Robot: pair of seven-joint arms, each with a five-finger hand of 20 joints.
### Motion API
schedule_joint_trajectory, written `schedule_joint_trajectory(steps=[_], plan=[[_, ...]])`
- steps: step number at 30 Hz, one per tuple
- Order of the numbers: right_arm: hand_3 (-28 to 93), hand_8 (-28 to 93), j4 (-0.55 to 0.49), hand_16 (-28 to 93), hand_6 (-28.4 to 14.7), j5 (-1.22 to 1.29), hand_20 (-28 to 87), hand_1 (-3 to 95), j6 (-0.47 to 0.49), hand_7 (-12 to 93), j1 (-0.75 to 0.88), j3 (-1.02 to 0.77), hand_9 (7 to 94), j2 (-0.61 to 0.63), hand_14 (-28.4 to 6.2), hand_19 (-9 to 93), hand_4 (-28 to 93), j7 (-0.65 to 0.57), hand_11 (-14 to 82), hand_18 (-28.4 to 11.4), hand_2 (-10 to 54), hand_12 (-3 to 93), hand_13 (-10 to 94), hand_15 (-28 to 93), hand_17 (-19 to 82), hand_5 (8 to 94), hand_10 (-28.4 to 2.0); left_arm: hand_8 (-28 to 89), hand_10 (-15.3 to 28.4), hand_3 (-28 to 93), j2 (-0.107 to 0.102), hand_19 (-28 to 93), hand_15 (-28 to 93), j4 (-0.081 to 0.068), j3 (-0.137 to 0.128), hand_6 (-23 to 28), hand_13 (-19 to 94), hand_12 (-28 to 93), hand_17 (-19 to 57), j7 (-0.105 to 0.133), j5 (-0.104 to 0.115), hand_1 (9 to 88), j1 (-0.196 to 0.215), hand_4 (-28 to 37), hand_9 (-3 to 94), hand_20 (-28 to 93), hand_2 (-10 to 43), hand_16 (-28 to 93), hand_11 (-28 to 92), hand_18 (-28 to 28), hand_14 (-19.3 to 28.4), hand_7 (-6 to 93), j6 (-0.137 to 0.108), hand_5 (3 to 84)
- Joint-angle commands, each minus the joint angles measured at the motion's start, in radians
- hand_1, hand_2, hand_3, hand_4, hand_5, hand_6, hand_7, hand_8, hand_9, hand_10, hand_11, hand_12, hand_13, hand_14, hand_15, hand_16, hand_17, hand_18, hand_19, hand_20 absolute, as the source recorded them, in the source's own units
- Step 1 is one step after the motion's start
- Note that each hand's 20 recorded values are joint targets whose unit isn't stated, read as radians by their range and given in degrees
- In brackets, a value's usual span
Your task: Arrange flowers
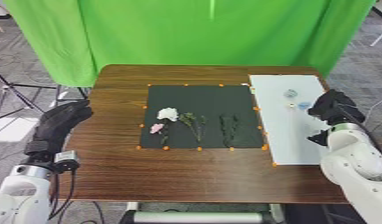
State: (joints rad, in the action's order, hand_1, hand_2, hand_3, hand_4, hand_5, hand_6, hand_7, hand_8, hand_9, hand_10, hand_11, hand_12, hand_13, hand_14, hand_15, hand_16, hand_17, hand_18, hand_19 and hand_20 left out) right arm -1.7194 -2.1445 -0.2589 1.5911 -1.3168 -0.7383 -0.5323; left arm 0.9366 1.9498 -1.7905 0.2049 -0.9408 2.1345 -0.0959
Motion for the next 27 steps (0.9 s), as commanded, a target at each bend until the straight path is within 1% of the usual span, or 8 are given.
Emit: schedule_joint_trajectory(steps=[1, 7, 10, 18, 20, 21, 24, 27], plan=[[58, 8, -0.082, 28, 0.4, 0.068, 68, 61.9, 0.061, 22, -0.346, 0.248, 86.6, 0.029, 0.4, 93, -20, 0.095, 7.4, -14.5, -9.5, 40.3, 93, 70, 67, 78.9, -11.8, -8, 13.0, 63, -0.012, 11, 17, 0.006, -0.009, 3.1, 38, 16, 5.9, -0.009, 0.010, 31.4, 0.007, -13.5, 45.9, 16, -6.6, 4, 25, 12.5, 16.7, 21.0, 0.004, 45.3], [58, 9, -0.017, 28, 0.5, 0.250, 69, 61.7, 0.169, 22, -0.641, 0.551, 86.8, -0.049, 0.5, 93, -20, 0.154, 7.0, -14.2, -9.5, 40.3, 93, 70, 67, 79.1, -11.9, -8, 13.0, 63, -0.020, 11, 17, 0.006, -0.009, 3.1, 38, 16, 5.7, -0.008, 0.011, 31.4, 0.003, -13.6, 45.8, 16, -6.6, 4, 25, 12.5, 16.8, 21.0, 0.000, 45.3], [58, 9, 0.041, 28, 0.5, 0.278, 69, 61.6, 0.201, 22, -0.719, 0.635, 86.7, -0.125, 0.5, 93, -20, 0.160, 7.0, -14.1, -9.5, 40.2, 93, 70, 68, 79.2, -12.0, -8, 13.0, 64, -0.022, 9, 17, 0.003, -0.001, 3.1, 38, 16, 4.6, -0.011, 0.012, 31.3, -0.007, -13.6, 45.8, 15, -6.7, 4, 25, 12.4, 16.7, 21.2, 0.006, 45.3], [58, 9, 0.136, 28, 0.5, 0.371, 69, 61.6, 0.237, 22, -0.766, 0.717, 86.9, -0.260, 0.5, 93, -19, 0.142, 7.0, -14.0, -9.5, 39.8, 93, 70, 68, 79.4, -12.0, -9, 12.9, 64, -0.024, 9, 17, 0.000, 0.007, 3.0, 38, 16, 3.9, -0.013, 0.011, 31.2, -0.016, -13.7, 45.7, 15, -6.8, 4, 25, 12.7, 16.7, 21.4, 0.007, 45.2], [58, 9, 0.140, 28, 0.5, 0.383, 69, 61.6, 0.245, 22, -0.764, 0.727, 86.8, -0.274, 0.5, 93, -19, 0.141, 7.1, -14.0, -9.5, 39.8, 93, 71, 68, 79.4, -12.1, -9, 12.9, 64, -0.026, 9, 17, -0.003, 0.010, 3.0, 38, 16, 3.8, -0.019, 0.010, 31.1, -0.024, -13.7, 45.7, 15, -6.8, 4, 25, 12.7, 16.7, 21.5, 0.008, 45.2], [58, 9, 0.141, 28, 0.5, 0.388, 69, 61.6, 0.251, 22, -0.763, 0.734, 86.8, -0.282, 0.5, 93, -19, 0.142, 7.1, -14.0, -9.5, 39.8, 94, 71, 68, 79.4, -12.1, -9, 12.9, 64, -0.024, 9, 17, 0.001, 0.005, 3.0, 38, 16, 3.8, -0.030, 0.009, 31.1, -0.019, -13.7, 45.7, 15, -6.8, 4, 25, 12.8, 16.7, 21.5, 0.010, 45.2], [58, 9, 0.152, 28, 0.4, 0.381, 69, 61.6, 0.254, 21, -0.760, 0.755, 86.8, -0.304, 0.6, 93, -19, 0.143, 7.2, -14.0, -9.5, 39.4, 94, 71, 68, 79.5, -12.2, -9, 12.8, 64, -0.022, 7, 18, 0.002, 0.006, 3.0, 37, 16, 0.5, -0.036, 0.007, 31.0, -0.019, -13.7, 45.3, 14, -6.8, 5, 25, 15.0, 16.8, 21.5, 0.009, 45.0], [58, 9, 0.169, 28, 0.5, 0.380, 69, 61.6, 0.268, 21, -0.749, 0.761, 86.7, -0.334, 0.5, 93, -19, 0.143, 7.2, -14.0, -9.5, 39.2, 94, 71, 68, 79.6, -12.3, -9, 12.9, 64, -0.022, 6, 18, -0.006, 0.015, 2.9, 36, 16, -2.0, -0.039, 0.006, 30.8, -0.033, -13.7, 44.8, 13, -6.9, 5, 25, 15.5, 16.8, 21.5, 0.014, 44.7]])
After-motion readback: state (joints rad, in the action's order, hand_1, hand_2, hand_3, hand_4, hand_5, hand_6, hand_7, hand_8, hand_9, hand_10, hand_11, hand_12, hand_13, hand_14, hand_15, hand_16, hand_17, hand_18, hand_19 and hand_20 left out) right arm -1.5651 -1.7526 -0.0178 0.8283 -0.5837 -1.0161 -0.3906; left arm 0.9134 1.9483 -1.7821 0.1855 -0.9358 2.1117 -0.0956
